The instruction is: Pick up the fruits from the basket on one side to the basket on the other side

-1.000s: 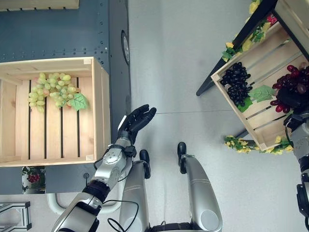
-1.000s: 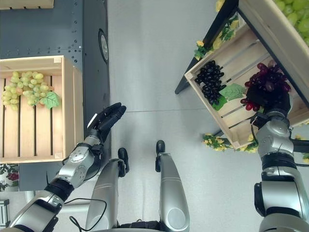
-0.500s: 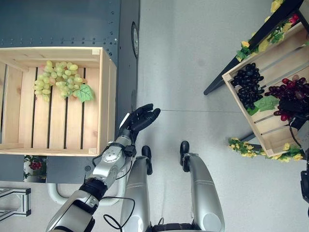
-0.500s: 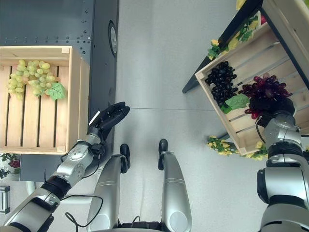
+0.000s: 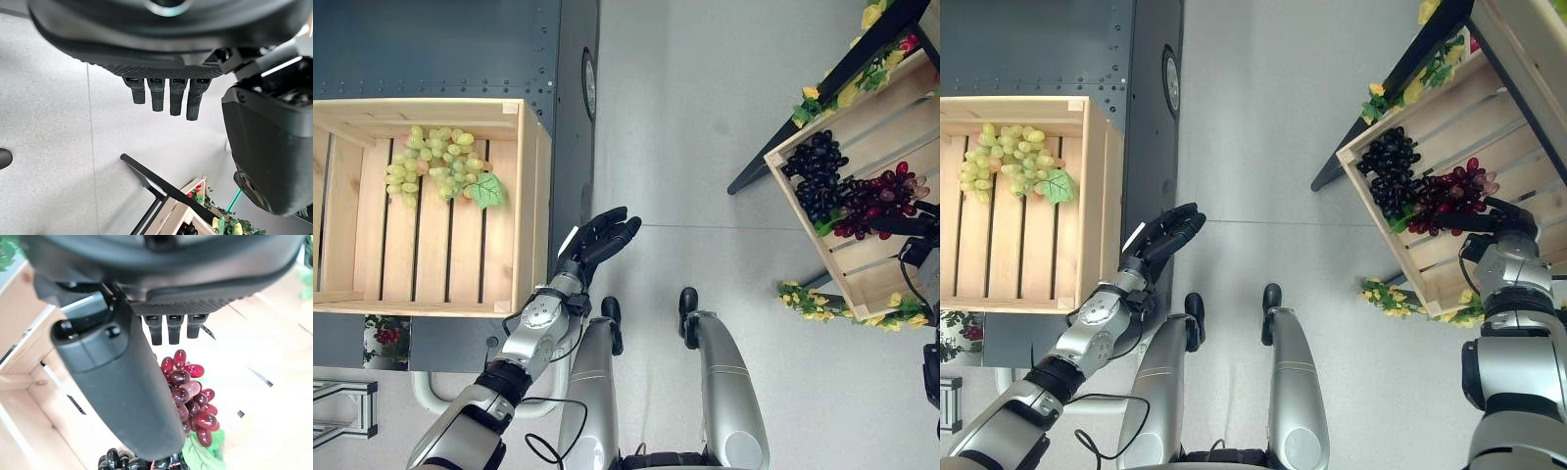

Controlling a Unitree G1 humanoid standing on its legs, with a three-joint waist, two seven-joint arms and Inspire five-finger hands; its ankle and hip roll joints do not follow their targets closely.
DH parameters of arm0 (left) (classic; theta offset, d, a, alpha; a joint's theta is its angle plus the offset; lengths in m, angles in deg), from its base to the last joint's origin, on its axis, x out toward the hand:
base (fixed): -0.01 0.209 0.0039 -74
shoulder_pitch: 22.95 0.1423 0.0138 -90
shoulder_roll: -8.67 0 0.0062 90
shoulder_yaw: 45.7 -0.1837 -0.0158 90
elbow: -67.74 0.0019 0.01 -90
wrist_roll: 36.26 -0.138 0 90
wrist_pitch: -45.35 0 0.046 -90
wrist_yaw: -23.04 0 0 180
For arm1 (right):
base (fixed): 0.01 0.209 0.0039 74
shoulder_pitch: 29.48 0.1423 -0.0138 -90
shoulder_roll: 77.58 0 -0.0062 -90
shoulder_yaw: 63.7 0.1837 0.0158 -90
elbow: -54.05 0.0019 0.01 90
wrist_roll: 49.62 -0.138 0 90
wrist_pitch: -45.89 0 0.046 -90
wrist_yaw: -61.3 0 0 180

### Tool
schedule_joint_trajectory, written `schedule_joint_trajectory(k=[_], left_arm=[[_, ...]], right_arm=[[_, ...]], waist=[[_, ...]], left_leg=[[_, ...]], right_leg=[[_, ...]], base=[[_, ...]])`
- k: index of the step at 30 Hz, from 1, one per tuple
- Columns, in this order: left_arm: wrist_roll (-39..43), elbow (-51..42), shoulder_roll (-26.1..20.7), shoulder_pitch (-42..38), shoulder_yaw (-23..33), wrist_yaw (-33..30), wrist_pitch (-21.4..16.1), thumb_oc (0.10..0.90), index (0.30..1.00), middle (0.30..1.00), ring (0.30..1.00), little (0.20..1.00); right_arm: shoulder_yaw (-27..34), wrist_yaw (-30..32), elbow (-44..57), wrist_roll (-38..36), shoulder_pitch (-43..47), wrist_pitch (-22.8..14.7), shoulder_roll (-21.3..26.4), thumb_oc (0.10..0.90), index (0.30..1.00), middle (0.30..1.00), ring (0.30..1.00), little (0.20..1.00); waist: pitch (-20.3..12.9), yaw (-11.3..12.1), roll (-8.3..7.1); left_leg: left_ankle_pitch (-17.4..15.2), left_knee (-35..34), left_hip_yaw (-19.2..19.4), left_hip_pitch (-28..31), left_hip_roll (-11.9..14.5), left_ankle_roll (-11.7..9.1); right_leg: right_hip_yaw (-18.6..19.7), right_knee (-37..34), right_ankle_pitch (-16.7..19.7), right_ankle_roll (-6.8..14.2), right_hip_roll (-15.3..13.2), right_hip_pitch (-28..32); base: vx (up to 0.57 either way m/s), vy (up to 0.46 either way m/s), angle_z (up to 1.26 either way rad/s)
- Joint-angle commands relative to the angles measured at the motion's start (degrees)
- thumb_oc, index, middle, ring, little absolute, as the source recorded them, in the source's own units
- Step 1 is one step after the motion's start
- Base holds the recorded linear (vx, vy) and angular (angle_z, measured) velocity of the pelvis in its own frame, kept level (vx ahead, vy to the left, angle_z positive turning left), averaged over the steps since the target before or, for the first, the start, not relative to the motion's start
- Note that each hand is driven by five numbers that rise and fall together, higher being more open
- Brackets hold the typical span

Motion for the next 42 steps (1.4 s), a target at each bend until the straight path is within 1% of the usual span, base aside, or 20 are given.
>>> schedule_joint_trajectory(k=[1, 4, 6, 10, 11, 14, 16, 17, 22, 24, 28, 29, 31, 34, 36, 37, 38, 40, 41, 42], left_arm=[[0.36, -7.95, 0.34, -0.03, -0.53, 1.77, -5.84, 0.800, 0.900, 0.900, 0.900, 0.900], [0.36, -7.95, 0.56, -0.05, -0.45, 1.58, -6.09, 0.800, 0.900, 0.900, 0.900, 0.900], [0.32, -7.67, 1.05, 0.12, -0.08, 1.30, -6.68, 0.800, 0.900, 0.900, 0.900, 0.900], [-0.47, -7.74, 2.06, 0.31, 1.03, 0.59, -7.63, 0.800, 0.900, 0.900, 0.900, 0.900], [-0.77, -7.99, 2.32, 0.22, 1.35, 0.21, -7.96, 0.800, 0.900, 0.900, 0.900, 0.900], [-1.71, -9.59, 2.62, 0.42, 2.35, -1.15, -8.50, 0.800, 0.900, 0.900, 0.900, 0.900], [-2.17, -10.42, 2.83, 0.51, 2.81, -1.62, -8.72, 0.800, 0.900, 0.900, 0.900, 0.900], [-3.59, -11.92, 3.28, 0.60, 3.02, -3.01, -9.42, 0.800, 0.900, 0.900, 0.900, 0.900], [-7.61, -15.20, 3.26, -0.04, 3.82, -6.51, -11.48, 0.800, 0.900, 0.900, 0.900, 0.900], [-8.34, -16.66, 3.24, -0.35, 4.32, -7.17, -13.14, 0.800, 0.900, 0.900, 0.900, 0.900], [-3.64, -20.58, 3.32, -0.43, 6.26, -4.05, -16.59, 0.800, 0.900, 0.900, 0.900, 0.900], [-3.42, -22.53, 3.29, -0.44, 7.58, -4.51, -19.05, 0.800, 0.900, 0.900, 0.900, 0.900], [-4.62, -23.62, 3.14, -0.64, 8.70, -6.35, -20.84, 0.800, 0.900, 0.900, 0.900, 0.900], [-11.35, -25.81, 1.77, -1.19, 13.34, -14.75, -23.63, 0.800, 0.900, 0.900, 0.900, 0.900], [-15.26, -25.58, 0.82, -1.84, 15.01, -18.33, -24.01, 0.800, 0.900, 0.900, 0.900, 0.900], [-17.19, -25.23, 0.00, -2.23, 15.99, -20.28, -23.75, 0.800, 0.900, 0.900, 0.900, 0.900], [-21.71, -23.88, -1.80, -2.85, 18.13, -25.61, -22.63, 0.800, 0.900, 0.900, 0.900, 0.900], [-25.97, -22.35, -3.19, -3.33, 19.38, -30.05, -21.98, 0.800, 0.900, 0.900, 0.900, 0.900], [-33.96, -19.49, -5.73, -3.90, 20.78, -36.59, -20.14, 0.800, 0.900, 0.900, 0.900, 0.900], [-34.06, -19.49, -5.73, -4.00, 20.77, -36.70, -20.14, 0.800, 0.900, 0.900, 0.900, 0.900]], right_arm=[[-2.19, 2.27, 1.18, 2.88, 2.38, -3.91, 8.98, 0.800, 0.900, 0.900, 0.900, 0.900], [-2.81, 0.80, 2.73, 2.16, 2.51, -5.69, 7.64, 0.800, 0.900, 0.900, 0.900, 0.900], [-2.90, 0.11, 5.22, 1.99, 1.86, -8.19, 6.04, 0.800, 0.900, 0.900, 0.900, 0.900], [-2.58, 2.21, 11.98, 4.73, -2.26, -12.13, 1.48, 0.800, 0.900, 0.900, 0.900, 0.900], [-2.84, 4.23, 15.02, 5.95, -4.08, -13.22, -0.38, 0.800, 0.900, 0.900, 0.900, 0.900], [-3.12, 8.16, 24.58, 8.97, -10.01, -14.12, -5.81, 0.800, 0.900, 0.900, 0.900, 0.900], [-3.26, 8.59, 28.02, 9.88, -12.38, -14.84, -7.87, 0.800, 0.900, 0.900, 0.900, 0.900], [-3.62, 9.26, 32.30, 11.77, -15.43, -15.80, -10.47, 0.800, 0.900, 0.900, 0.900, 0.900], [-5.19, 10.78, 40.28, 16.27, -20.51, -17.32, -15.21, 0.800, 0.900, 0.900, 0.900, 0.900], [-5.84, 10.23, 42.06, 18.02, -22.48, -18.63, -16.58, 0.800, 0.900, 0.900, 0.900, 0.900], [-7.23, 7.87, 43.93, 19.84, -24.64, -21.04, -18.54, 0.800, 0.900, 0.900, 0.900, 0.900], [-8.11, 7.48, 44.66, 20.63, -25.19, -21.42, -19.18, 0.800, 0.900, 0.900, 0.900, 0.900], [-8.56, 7.57, 45.15, 21.28, -25.49, -21.63, -19.60, 0.800, 0.900, 0.900, 0.900, 0.900], [-9.19, 7.41, 46.52, 22.26, -26.91, -21.54, -20.66, 0.800, 0.900, 0.900, 0.900, 0.900], [-9.33, 7.30, 46.40, 22.52, -27.08, -21.62, -20.96, 0.800, 0.900, 0.900, 0.900, 0.900], [-9.48, 7.38, 46.22, 22.42, -27.19, -21.71, -20.89, 0.800, 0.900, 0.900, 0.900, 0.900], [-9.59, 7.22, 46.00, 22.15, -27.25, -21.29, -20.66, 0.800, 0.900, 0.900, 0.900, 0.900], [-9.64, 7.05, 45.82, 22.03, -27.14, -21.13, -20.47, 0.800, 0.900, 0.900, 0.900, 0.900], [-9.80, 6.80, 45.36, 21.65, -27.27, -21.07, -20.11, 0.800, 0.900, 0.900, 0.900, 0.900], [-9.77, 6.80, 45.35, 21.65, -27.17, -21.07, -20.11, 0.800, 0.900, 0.900, 0.900, 0.900]], waist=[[-0.83, 0.02, 0.89], [-0.83, -0.11, 0.96], [-0.83, -0.33, 0.92], [-0.83, -0.84, 0.72], [-0.83, -1.01, 0.70], [-0.83, -1.71, 0.64], [-0.83, -2.01, 0.61], [-0.83, -2.38, 0.58], [-0.83, -3.09, 0.61], [-0.83, -3.21, 0.67], [-0.83, -2.78, 0.97], [-0.83, -2.38, 1.10], [-0.83, -2.01, 1.17], [-0.83, -0.95, 1.43], [-0.83, -0.58, 1.51], [-0.83, -0.34, 1.55], [-0.83, 0.05, 1.74], [-0.83, 0.29, 1.85], [-0.83, 0.54, 1.98], [-0.83, 0.53, 1.98]], left_leg=[[-4.38, -2.55, 4.55, 6.23, -2.93, 2.54], [-3.63, -4.82, 5.01, 8.00, -3.00, 2.37], [-3.16, -6.53, 5.29, 9.71, -3.04, 2.23], [-2.16, -9.94, 6.01, 13.43, -3.17, 2.17], [-1.81, -11.01, 6.29, 14.57, -3.23, 2.26], [-1.37, -12.86, 6.72, 16.81, -3.45, 2.37], [-1.22, -13.51, 6.77, 17.63, -3.52, 2.38], [-1.18, -13.81, 6.85, 18.04, -3.62, 2.47], [-1.55, -13.32, 7.38, 18.15, -3.65, 2.79], [-1.70, -13.31, 7.33, 18.63, -3.70, 2.88], [-1.72, -13.63, 7.12, 19.23, -4.13, 3.07], [-1.70, -13.78, 6.71, 19.39, -4.41, 3.05], [-1.45, -13.88, 6.37, 19.20, -4.60, 3.02], [-1.07, -14.17, 4.91, 19.17, -5.33, 2.93], [-0.80, -14.09, 4.47, 18.77, -5.43, 2.87], [-0.70, -14.06, 4.15, 18.62, -5.57, 2.80], [-0.75, -13.69, 3.54, 18.37, -5.74, 2.60], [-0.58, -13.41, 3.19, 17.92, -5.81, 2.52], [-0.74, -13.03, 2.71, 17.83, -5.88, 2.30], [-0.56, -13.06, 2.71, 17.64, -5.88, 2.32]], right_leg=[[-4.16, -0.20, -3.08, -3.28, 1.90, 7.34], [-3.71, -2.34, -2.48, -3.09, 2.17, 8.75], [-3.33, -4.18, -2.02, -2.90, 2.35, 10.23], [-2.54, -8.00, -0.99, -2.52, 2.79, 13.59], [-2.34, -8.99, -0.60, -2.41, 2.85, 14.52], [-1.82, -11.15, -0.01, -2.18, 2.88, 16.72], [-1.52, -12.02, 0.21, -2.12, 2.93, 17.59], [-1.24, -12.79, 0.41, -2.12, 3.00, 18.24], [-1.41, -12.16, -0.08, -2.39, 2.90, 18.41], [-1.56, -11.79, -0.49, -2.41, 2.66, 18.87], [-2.22, -11.41, -1.06, -2.39, 2.06, 19.52], [-2.60, -11.07, -1.48, -2.42, 1.79, 19.75], [-2.83, -10.84, -1.58, -2.52, 1.64, 19.66], [-3.75, -8.92, -2.73, -2.66, 0.92, 19.47], [-4.08, -8.18, -2.95, -2.78, 0.64, 19.07], [-4.38, -7.91, -3.13, -2.87, 0.46, 18.99], [-4.79, -7.12, -3.64, -2.98, 0.09, 18.84], [-5.10, -6.77, -3.71, -3.11, -0.19, 18.53], [-5.51, -6.29, -4.16, -3.20, -0.56, 18.63], [-5.53, -6.34, -3.99, -3.24, -0.56, 18.45]], base=[[0.00, 0.000, 0.00], [0.03, 0.047, -0.01], [0.04, 0.059, -0.03], [0.04, 0.059, -0.10], [0.04, 0.049, -0.09], [0.04, 0.052, -0.01], [0.03, 0.049, 0.03], [0.01, 0.045, 0.01], [-0.01, 0.060, 0.00], [0.01, 0.057, 0.00], [0.01, 0.051, 0.01], [0.00, 0.000, 0.00], [0.00, 0.017, 0.04], [0.00, 0.006, 0.12], [-0.01, 0.000, 0.22], [0.00, 0.002, 0.29], [-0.01, 0.003, 0.23], [0.00, 0.010, 0.13], [0.00, 0.010, 0.17], [0.01, 0.016, 0.24]])
